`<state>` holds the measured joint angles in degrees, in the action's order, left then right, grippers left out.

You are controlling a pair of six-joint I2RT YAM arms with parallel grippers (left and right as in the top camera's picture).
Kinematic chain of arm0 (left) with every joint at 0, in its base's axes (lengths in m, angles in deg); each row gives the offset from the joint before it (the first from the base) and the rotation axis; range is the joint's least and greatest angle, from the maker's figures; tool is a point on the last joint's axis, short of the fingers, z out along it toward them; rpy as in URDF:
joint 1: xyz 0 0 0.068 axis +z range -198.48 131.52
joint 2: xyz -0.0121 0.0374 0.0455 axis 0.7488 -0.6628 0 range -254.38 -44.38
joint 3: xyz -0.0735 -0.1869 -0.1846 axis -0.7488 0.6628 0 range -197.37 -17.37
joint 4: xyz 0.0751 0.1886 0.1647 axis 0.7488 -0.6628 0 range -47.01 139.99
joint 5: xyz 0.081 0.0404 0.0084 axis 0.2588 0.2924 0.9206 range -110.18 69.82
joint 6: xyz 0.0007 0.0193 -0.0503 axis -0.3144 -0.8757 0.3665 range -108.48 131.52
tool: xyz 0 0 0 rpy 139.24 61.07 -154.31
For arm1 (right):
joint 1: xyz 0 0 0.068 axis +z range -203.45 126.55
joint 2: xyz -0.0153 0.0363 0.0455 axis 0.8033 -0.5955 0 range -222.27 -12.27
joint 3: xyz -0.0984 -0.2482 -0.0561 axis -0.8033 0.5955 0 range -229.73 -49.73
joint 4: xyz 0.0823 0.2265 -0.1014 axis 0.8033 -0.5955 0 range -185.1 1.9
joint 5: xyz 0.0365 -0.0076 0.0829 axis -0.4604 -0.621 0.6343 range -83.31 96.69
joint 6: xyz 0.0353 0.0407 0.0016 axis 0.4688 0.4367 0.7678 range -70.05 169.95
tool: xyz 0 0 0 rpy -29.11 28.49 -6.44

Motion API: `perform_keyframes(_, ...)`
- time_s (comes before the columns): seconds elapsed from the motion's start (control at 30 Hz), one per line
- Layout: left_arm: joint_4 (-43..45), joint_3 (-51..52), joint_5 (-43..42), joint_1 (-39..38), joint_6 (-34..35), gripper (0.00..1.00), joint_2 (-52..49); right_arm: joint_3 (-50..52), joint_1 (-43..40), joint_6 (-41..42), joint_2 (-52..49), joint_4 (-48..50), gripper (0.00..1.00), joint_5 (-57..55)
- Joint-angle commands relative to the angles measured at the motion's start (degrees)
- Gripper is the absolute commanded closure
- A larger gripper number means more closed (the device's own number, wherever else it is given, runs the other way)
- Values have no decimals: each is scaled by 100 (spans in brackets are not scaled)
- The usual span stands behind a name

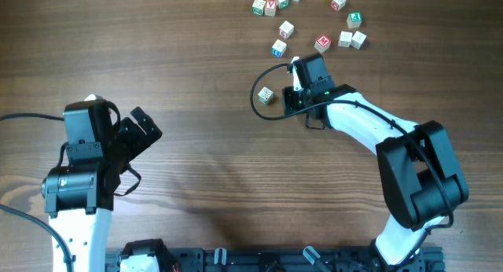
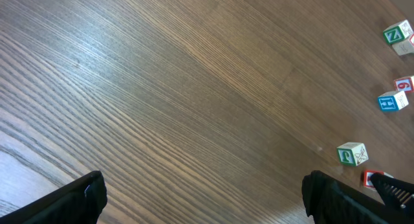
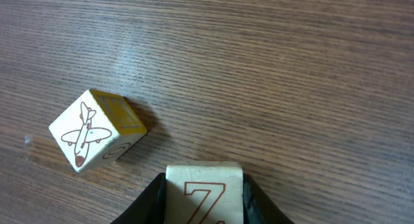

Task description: Form a circle

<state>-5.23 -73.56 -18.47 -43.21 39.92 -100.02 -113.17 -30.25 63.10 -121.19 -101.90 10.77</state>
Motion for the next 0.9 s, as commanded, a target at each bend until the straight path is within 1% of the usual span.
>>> perform_keyframes(0.0, 7, 15, 74, 31, 39, 0, -4, 33, 13, -511, -61, 94, 76, 96)
perform_keyframes(0.07, 7, 15, 74, 31, 39, 0, -4, 33, 13, -743, -61, 105, 75, 94)
perform_keyframes(0.13, 7, 15, 74, 31, 39, 0, -4, 33, 13, -811, -61, 90, 69, 96)
perform_keyframes(0.23, 7, 15, 74, 31, 39, 0, -4, 33, 13, -811, -59, 70, 66, 94)
perform_keyframes(0.27, 7, 15, 74, 31, 39, 0, -4, 33, 13, -811, -61, 70, 58, 96)
perform_keyframes(0.47, 7, 15, 74, 31, 39, 0, -4, 28, 13, -743, -55, 55, 41, 96)
perform_keyframes(0.5, 7, 15, 74, 31, 39, 0, -4, 28, 13, -684, -39, 46, 40, 101)
perform_keyframes(0.57, 7, 15, 74, 31, 39, 0, -4, 28, 13, -645, 20, -50, 33, 98)
perform_keyframes(0.6, 7, 15, 74, 31, 39, 0, -4, 28, 13, -608, 68, -140, 31, 96)
perform_keyframes(0.63, 7, 15, 74, 31, 39, 0, -4, 28, 13, -549, 85, -208, 32, 96)
perform_keyframes(0.7, 7, 15, 74, 31, 39, 0, -4, 31, 13, -546, 59, -400, 40, 96)
perform_keyframes(0.77, 7, 15, 74, 31, 39, 0, -4, 52, 15, -549, 39, -444, 43, 96)
perform_keyframes(0.83, 7, 15, 74, 31, 39, 0, -4, 57, 13, -562, 39, -358, 57, 48)
perform_keyframes(0.87, 7, 15, 74, 31, 39, 0, -4, 57, 13, -568, 39, -348, 60, 39)
